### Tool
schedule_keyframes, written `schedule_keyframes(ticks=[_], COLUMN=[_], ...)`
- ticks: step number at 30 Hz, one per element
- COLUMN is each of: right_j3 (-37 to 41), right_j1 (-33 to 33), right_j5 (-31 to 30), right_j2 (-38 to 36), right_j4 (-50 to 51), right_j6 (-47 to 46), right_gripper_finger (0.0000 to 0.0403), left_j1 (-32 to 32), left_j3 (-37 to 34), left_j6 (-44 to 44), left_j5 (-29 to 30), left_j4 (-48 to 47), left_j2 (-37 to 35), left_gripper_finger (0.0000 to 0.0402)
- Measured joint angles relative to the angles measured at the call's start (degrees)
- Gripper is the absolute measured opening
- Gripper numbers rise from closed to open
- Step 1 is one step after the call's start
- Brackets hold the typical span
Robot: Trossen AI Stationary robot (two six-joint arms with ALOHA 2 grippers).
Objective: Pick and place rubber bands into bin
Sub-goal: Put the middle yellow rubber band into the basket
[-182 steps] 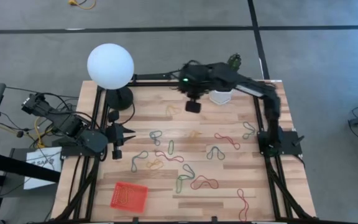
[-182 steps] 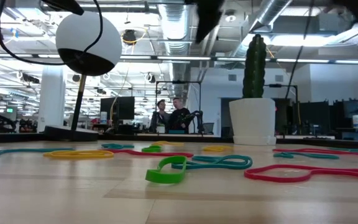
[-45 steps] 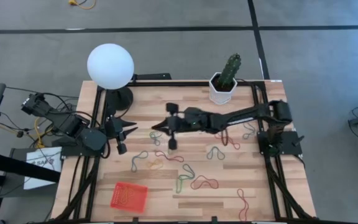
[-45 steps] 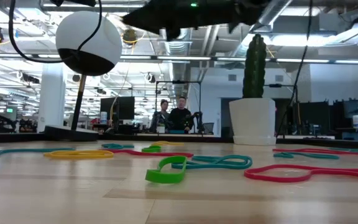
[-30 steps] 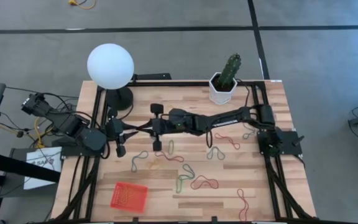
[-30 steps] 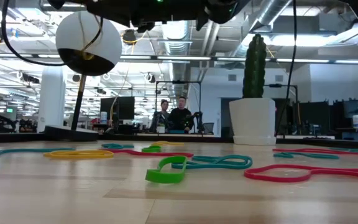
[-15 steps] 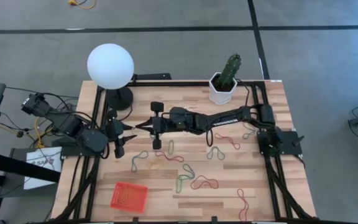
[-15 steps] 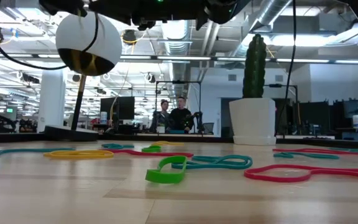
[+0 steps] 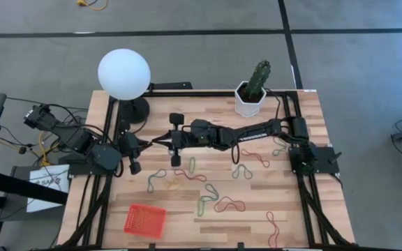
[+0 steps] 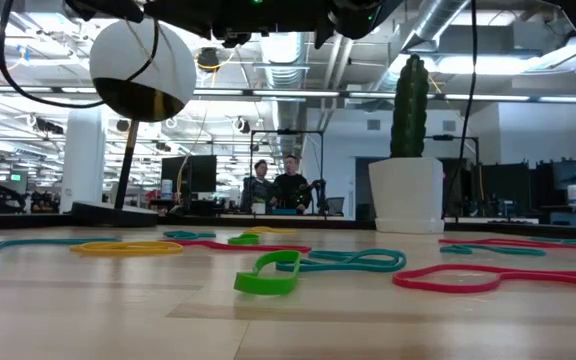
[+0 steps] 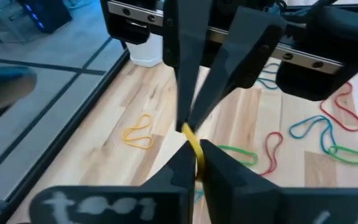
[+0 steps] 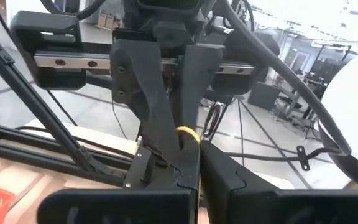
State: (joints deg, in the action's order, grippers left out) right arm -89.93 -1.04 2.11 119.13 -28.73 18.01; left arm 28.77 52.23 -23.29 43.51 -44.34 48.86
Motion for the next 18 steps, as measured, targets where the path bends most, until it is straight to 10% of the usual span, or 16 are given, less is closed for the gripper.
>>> schedule_keyframes(ticks=[9, 18], right_j3=[0.0, 0.0], right_j1=[0.0, 0.0], right_j5=[-6.9, -7.0], right_j2=[-0.1, 0.0], right_j4=[13.0, 36.2], right_j6=[-3.0, -5.7], right_gripper_finger=[0.0075, 0.0129], left_j1=[0.0, 3.9], left_j3=[0.0, 0.0], left_j6=[-0.1, 2.7], left_j5=[-5.7, -43.8], left_j4=[0.0, 1.4], left_j2=[0.0, 1.5], left_gripper_finger=[0.0001, 0.0])
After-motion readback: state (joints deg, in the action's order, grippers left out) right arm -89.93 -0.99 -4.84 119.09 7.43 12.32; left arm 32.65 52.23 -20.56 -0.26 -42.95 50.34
